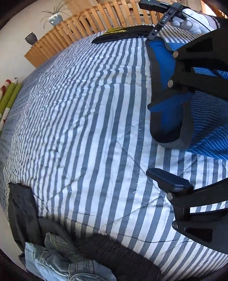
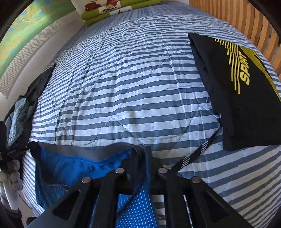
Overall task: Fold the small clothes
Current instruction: 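Stretch the waistband between both grippers and lower the briefs onto the bed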
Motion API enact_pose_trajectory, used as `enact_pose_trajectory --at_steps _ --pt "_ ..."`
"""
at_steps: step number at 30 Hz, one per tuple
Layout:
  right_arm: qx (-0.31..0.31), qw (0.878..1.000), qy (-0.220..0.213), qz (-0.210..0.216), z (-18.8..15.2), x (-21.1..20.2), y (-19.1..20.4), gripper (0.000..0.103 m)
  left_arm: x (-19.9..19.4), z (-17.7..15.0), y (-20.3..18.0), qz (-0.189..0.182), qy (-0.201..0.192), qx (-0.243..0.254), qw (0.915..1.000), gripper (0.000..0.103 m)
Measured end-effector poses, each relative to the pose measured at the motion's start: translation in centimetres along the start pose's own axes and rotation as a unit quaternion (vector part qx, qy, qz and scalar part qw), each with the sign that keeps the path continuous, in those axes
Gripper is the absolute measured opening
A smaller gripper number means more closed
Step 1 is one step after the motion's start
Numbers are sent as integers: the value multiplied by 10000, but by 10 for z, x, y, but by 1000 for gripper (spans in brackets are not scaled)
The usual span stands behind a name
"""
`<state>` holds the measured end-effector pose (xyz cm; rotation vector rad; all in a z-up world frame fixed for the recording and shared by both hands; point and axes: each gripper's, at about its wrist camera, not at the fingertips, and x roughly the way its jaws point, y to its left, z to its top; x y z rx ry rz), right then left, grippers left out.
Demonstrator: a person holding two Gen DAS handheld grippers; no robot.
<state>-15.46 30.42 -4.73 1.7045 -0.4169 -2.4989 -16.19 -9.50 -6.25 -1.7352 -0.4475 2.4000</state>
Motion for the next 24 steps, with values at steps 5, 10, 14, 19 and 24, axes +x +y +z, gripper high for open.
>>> enact_pose_trajectory --at_steps 5,10,14,19,24 --pt "-14 9959 -578 701 -9 -34 -9 47 -35 -13 5 -340 -452 321 9979 73" --pt "-313 9898 -1015 945 -33 -53 -21 47 -41 -63 -10 70 -592 1372 9887 73" --pt "-604 9918 -859 722 -47 -35 -26 47 -25 -84 -19 475 -520 1897 9793 73" --pt "-944 9899 -863 606 -46 -19 -17 47 -13 -80 -26 409 -527 1976 9780 73" --pt "-1252 9868 -857 557 -42 -7 -2 47 -2 -73 -35 429 -545 2129 9746 61"
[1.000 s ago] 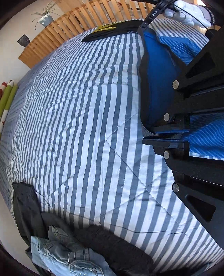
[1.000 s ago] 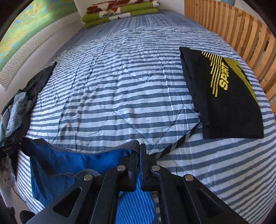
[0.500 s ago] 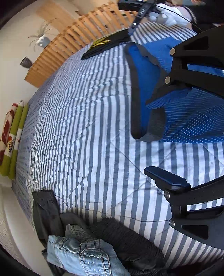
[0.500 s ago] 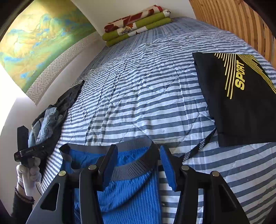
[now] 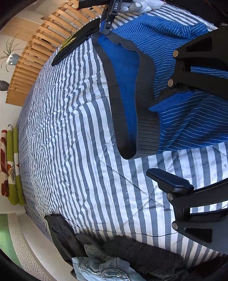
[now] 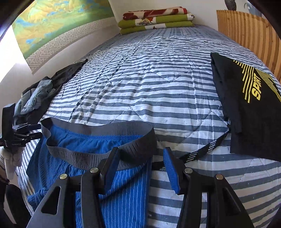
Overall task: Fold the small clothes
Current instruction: 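Stretch the waistband between both grippers and lower the briefs onto the bed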
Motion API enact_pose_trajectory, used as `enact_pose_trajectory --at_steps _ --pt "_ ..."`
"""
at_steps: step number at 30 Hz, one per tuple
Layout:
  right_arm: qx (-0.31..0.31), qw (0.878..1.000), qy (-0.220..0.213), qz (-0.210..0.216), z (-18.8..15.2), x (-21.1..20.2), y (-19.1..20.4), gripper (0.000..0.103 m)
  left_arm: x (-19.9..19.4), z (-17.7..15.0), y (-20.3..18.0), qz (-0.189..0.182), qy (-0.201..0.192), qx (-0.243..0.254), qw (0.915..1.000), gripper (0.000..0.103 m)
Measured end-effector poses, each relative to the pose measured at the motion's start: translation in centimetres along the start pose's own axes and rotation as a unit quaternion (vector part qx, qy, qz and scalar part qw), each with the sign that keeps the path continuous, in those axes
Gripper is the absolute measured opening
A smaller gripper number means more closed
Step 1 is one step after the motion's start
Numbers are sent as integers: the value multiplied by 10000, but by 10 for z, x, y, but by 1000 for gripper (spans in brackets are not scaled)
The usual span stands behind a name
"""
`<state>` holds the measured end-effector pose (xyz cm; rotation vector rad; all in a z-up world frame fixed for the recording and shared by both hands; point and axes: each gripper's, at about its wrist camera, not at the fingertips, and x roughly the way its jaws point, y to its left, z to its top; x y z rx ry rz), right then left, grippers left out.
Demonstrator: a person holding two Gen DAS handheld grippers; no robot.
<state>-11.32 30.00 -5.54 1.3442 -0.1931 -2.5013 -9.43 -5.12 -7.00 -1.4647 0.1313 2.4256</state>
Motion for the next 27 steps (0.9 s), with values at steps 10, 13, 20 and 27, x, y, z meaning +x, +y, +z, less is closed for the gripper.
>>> enact_pose_trajectory --at_steps 10,13,20,27 --pt "32 9998 -53 202 16 6 14 7 -3 14 22 -527 -86 -539 9971 6" --pt "391 9983 -192 387 28 4 5 7 -2 23 52 -721 -195 -1159 9904 5" --pt "650 9977 -5 164 46 35 0 13 29 27 65 -351 63 -1194 9922 6" --pt "899 9959 73 -79 37 20 -22 28 21 21 75 -267 148 -1425 9893 30"
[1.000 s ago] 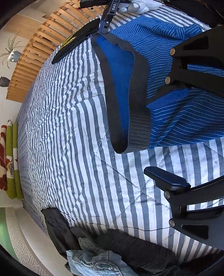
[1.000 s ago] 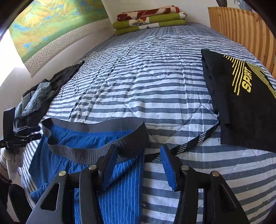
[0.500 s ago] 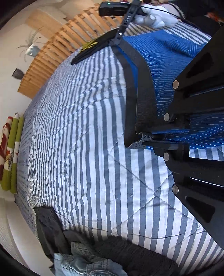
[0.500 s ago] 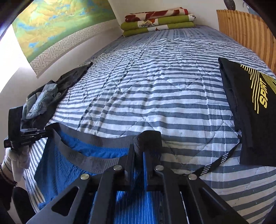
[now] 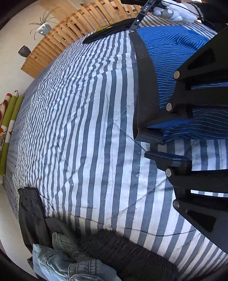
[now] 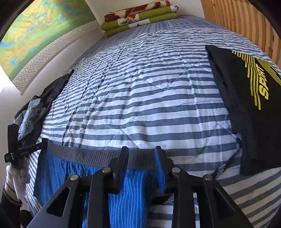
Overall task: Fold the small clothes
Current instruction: 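Stretch the waistband between both grippers and lower the briefs onto the bed, then open both grippers and release the briefs flat on the bed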
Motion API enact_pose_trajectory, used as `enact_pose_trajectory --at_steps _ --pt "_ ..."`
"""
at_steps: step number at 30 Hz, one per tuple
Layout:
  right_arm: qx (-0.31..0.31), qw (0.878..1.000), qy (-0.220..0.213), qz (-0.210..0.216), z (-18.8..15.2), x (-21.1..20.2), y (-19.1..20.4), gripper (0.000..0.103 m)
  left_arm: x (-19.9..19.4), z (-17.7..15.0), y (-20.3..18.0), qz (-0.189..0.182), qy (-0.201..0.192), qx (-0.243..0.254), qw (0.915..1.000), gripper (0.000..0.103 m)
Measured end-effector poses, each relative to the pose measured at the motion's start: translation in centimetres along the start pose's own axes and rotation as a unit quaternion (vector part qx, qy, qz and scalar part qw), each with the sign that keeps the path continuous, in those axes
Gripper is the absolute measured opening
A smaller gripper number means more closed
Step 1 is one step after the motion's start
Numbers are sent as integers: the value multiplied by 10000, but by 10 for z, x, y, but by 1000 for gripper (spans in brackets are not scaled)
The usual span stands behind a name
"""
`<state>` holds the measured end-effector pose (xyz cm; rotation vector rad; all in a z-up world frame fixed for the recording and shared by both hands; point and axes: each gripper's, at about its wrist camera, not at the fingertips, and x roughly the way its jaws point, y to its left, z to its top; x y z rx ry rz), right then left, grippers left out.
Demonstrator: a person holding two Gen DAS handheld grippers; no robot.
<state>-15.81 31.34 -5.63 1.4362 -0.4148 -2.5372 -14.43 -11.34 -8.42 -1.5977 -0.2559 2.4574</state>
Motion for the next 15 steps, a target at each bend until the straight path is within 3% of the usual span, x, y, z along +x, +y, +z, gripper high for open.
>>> enact_pose_trajectory --at_steps 2,7,11,15 --pt "14 10000 21 21 -9 -19 -4 28 -17 -8 -4 104 -84 138 9998 32" --pt "-357 9987 358 -60 -60 -61 3 32 -59 -58 -17 -78 -39 322 9994 62" --pt "-448 9961 716 -249 -110 -75 5 32 -69 -110 -23 -87 267 300 9992 68" --pt "-214 9962 841 -113 -136 -79 -4 32 -61 -142 -25 -11 468 230 9986 68"
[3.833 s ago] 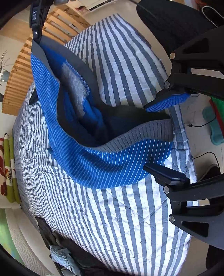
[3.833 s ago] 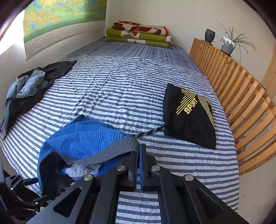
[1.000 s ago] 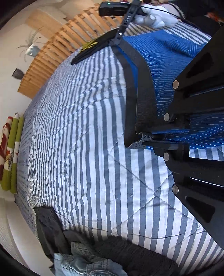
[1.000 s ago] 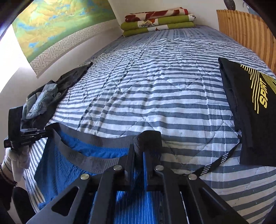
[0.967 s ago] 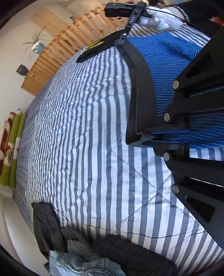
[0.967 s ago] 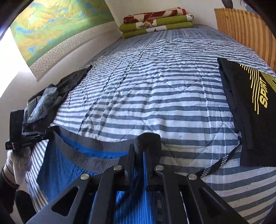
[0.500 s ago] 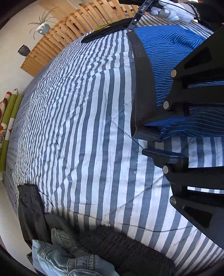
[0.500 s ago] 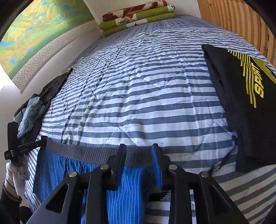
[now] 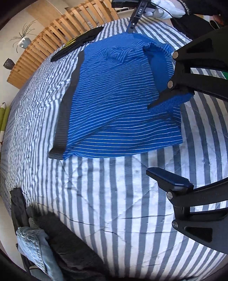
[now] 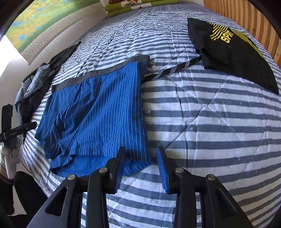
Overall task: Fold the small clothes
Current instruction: 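Open both grippers and release the briefs flat on the bed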
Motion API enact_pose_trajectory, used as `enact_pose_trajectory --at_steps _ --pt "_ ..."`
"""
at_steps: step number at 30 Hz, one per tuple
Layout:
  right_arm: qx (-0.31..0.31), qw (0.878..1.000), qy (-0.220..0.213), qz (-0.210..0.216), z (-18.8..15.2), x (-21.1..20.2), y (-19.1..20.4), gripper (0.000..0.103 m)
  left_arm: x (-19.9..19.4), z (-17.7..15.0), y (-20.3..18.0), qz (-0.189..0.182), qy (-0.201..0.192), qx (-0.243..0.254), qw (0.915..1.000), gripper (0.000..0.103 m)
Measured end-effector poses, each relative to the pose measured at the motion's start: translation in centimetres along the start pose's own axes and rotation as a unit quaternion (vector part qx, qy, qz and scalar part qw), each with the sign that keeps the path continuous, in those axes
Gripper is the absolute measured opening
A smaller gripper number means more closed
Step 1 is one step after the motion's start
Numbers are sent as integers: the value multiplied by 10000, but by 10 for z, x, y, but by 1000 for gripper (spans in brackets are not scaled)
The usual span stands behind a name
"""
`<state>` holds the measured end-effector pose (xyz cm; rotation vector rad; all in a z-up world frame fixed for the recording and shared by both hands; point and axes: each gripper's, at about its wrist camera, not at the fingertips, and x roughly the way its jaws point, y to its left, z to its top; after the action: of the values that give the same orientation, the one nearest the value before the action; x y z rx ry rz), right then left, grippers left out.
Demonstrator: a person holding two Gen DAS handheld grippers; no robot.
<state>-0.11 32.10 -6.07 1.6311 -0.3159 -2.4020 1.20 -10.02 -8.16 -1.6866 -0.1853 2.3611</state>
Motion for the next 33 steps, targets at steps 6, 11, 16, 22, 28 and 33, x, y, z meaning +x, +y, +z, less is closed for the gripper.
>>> enact_pose_trajectory --at_steps 6,11,16,22,28,33 --pt "-4 10000 -35 -5 -2 6 12 27 7 -6 -2 325 -30 -74 9994 26" --pt "-295 9994 -68 -152 -4 0 29 6 2 -9 6 155 -77 -271 9995 6" --pt "-460 9985 -117 -288 -4 -6 33 7 -8 -11 7 149 -234 -274 9992 24" --pt "-297 9994 -73 -160 -3 -8 25 13 0 4 -5 215 -179 1 9996 35" --pt "-256 9995 -73 -184 -3 -7 24 13 7 5 16 321 -99 -261 9991 3" --pt "-246 9995 -127 -121 -4 -12 20 13 -17 0 47 304 -410 -806 9954 3"
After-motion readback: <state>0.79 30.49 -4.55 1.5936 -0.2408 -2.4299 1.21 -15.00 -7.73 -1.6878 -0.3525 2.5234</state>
